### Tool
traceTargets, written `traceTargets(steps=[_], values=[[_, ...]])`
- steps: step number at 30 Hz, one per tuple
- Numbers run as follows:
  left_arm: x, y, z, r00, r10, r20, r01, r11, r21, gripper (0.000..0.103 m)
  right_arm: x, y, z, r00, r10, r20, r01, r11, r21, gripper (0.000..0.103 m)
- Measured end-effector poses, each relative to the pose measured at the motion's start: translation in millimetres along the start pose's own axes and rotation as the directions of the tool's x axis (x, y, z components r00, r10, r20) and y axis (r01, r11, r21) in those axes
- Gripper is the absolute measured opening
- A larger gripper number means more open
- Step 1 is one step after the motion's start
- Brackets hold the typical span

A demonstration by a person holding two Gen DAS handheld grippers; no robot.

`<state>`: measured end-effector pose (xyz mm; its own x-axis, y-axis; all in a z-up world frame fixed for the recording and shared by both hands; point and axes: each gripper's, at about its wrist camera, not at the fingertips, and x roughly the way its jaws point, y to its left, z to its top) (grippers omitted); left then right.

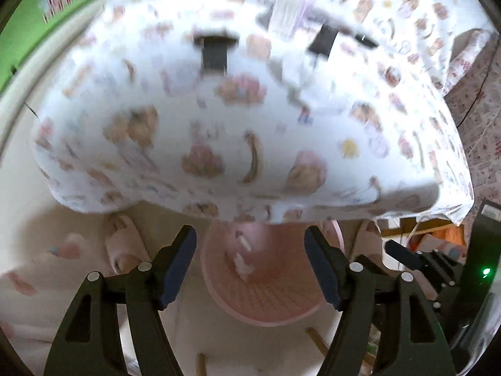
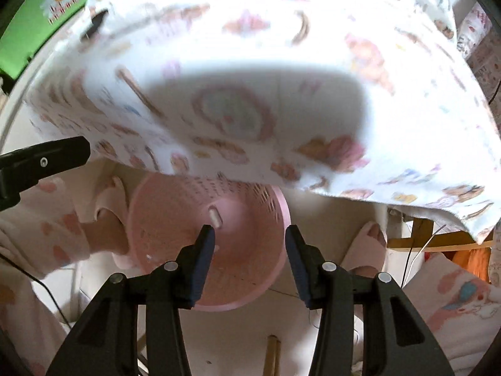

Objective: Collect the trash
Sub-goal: 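Open both tools to drop tissue and spool into the basket, then move both tools back up over the table items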

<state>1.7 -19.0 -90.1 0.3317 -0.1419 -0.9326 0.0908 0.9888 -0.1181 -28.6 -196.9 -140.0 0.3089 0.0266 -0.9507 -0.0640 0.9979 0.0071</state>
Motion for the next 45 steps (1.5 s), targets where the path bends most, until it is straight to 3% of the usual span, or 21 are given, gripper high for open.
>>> traceTargets(steps=[5, 8, 11, 16, 22, 25, 26, 28, 29, 32, 34, 39, 45], values=[[-30, -5, 1, 0.985, 0.061, 0.159, -0.066, 0.998, 0.026, 0.078, -30, -7, 4, 0.994, -0.017, 0.111, 0.017, 1.000, 0.000, 0.050], [-47, -11, 4, 0.953, 0.111, 0.283, -0.127, 0.991, 0.039, 0.089, -45, -3, 5, 0.985, -0.040, 0.170, 0.046, 0.999, -0.028, 0.060], [-62, -11, 6, 0.922, 0.125, 0.365, -0.153, 0.987, 0.049, 0.101, -56, -5, 5, 0.978, -0.038, 0.205, 0.044, 0.999, -0.025, 0.060], [-81, -5, 10, 0.886, 0.117, 0.448, -0.152, 0.987, 0.044, 0.102, -70, -7, 5, 0.968, -0.034, 0.250, 0.040, 0.999, -0.020, 0.060], [-104, -6, 4, 0.810, 0.121, 0.574, -0.171, 0.985, 0.035, 0.102, -91, -7, 3, 0.931, -0.021, 0.363, 0.027, 1.000, -0.012, 0.062], [-119, -5, -3, 0.735, 0.145, 0.662, -0.184, 0.983, -0.011, 0.102, -101, -10, 4, 0.915, -0.004, 0.403, 0.007, 1.000, -0.005, 0.063], [-122, -4, -4, 0.723, 0.163, 0.671, -0.195, 0.980, -0.029, 0.102, -103, -10, 5, 0.911, -0.002, 0.413, 0.006, 1.000, -0.008, 0.063], [-121, -1, -2, 0.729, 0.171, 0.662, -0.190, 0.981, -0.044, 0.102, -106, -9, 6, 0.902, -0.011, 0.432, 0.019, 1.000, -0.013, 0.063], [-120, 2, 0, 0.744, 0.154, 0.650, -0.166, 0.985, -0.044, 0.102, -107, -9, 6, 0.900, -0.016, 0.436, 0.025, 1.000, -0.014, 0.063], [-113, 12, 8, 0.812, 0.064, 0.581, -0.053, 0.998, -0.036, 0.102, -107, -9, 9, 0.899, -0.019, 0.438, 0.025, 1.000, -0.008, 0.063], [-104, 17, 13, 0.845, 0.048, 0.532, -0.024, 0.998, -0.052, 0.102, -106, -11, 11, 0.899, -0.017, 0.438, 0.020, 1.000, -0.002, 0.063], [-88, 21, 17, 0.876, 0.060, 0.478, -0.026, 0.997, -0.076, 0.102, -106, -15, 14, 0.897, -0.026, 0.441, 0.021, 1.000, 0.017, 0.063], [-73, 19, 21, 0.893, 0.062, 0.446, -0.034, 0.997, -0.070, 0.101, -106, -19, 16, 0.889, -0.052, 0.455, 0.039, 0.999, 0.039, 0.064]])
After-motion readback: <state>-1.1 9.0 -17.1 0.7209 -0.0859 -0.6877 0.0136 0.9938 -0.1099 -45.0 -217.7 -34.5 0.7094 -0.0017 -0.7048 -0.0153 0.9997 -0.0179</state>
